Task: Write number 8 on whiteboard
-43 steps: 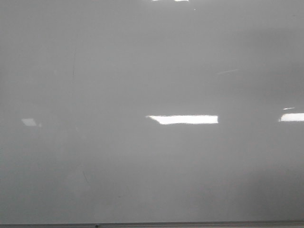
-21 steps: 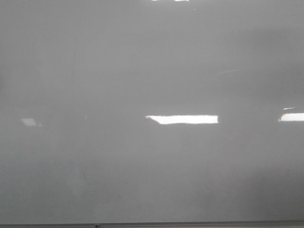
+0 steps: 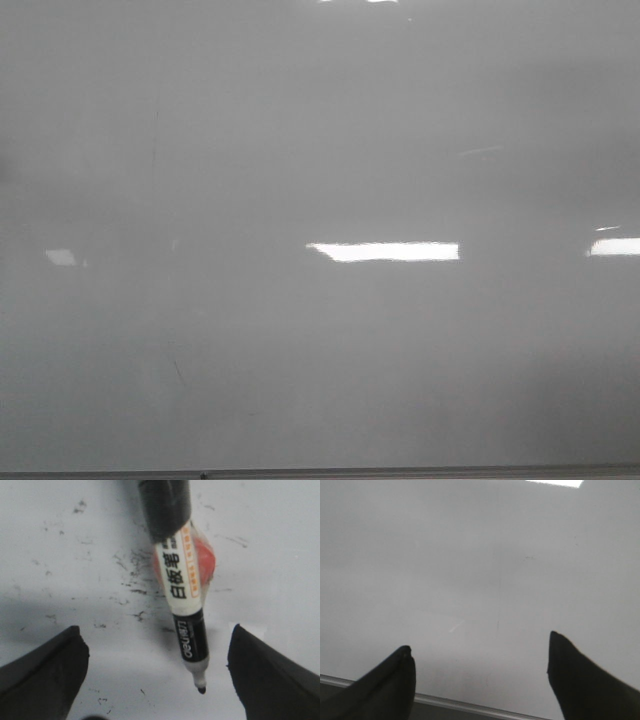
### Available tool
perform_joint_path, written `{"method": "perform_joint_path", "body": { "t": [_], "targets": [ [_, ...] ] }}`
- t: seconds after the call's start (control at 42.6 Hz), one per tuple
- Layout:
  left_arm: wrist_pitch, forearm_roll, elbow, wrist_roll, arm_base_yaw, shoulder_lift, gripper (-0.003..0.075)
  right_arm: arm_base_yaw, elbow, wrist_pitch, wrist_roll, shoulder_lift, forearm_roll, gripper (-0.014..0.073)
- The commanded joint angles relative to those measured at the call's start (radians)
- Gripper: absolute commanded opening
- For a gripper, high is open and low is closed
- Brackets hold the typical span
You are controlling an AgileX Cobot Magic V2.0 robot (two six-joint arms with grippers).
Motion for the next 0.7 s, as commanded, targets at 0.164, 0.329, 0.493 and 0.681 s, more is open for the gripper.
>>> {"method": "perform_joint_path", "body": {
  "t": [0.164,0.329,0.493,0.681],
  "targets": [
    [-0.067,-0.010,-0.062,-0.002,-0.006,0.028,0.0507,0.000,-0.029,-0.067,-0.008,0.003,-0.013,0.0569],
    [-0.074,-0.010,-0.062,-0.002,-0.006,0.028,0.0291,0.000,-0.029,-0.067,-0.008,0.003,-0.014,0.0569],
    [-0.074,-0.010,-0.062,-0.002,-0.006,0.028,0.0109,0.000,-0.029,-0.077,-0.008,0.003,-0.014,0.0569],
    [-0.031,-0.010,-0.068,-0.002,-0.006,0.019,-0.0015,0.000,-0.038,-0.077,-0.008,0.003,-0.014,0.0569]
  ]
}}
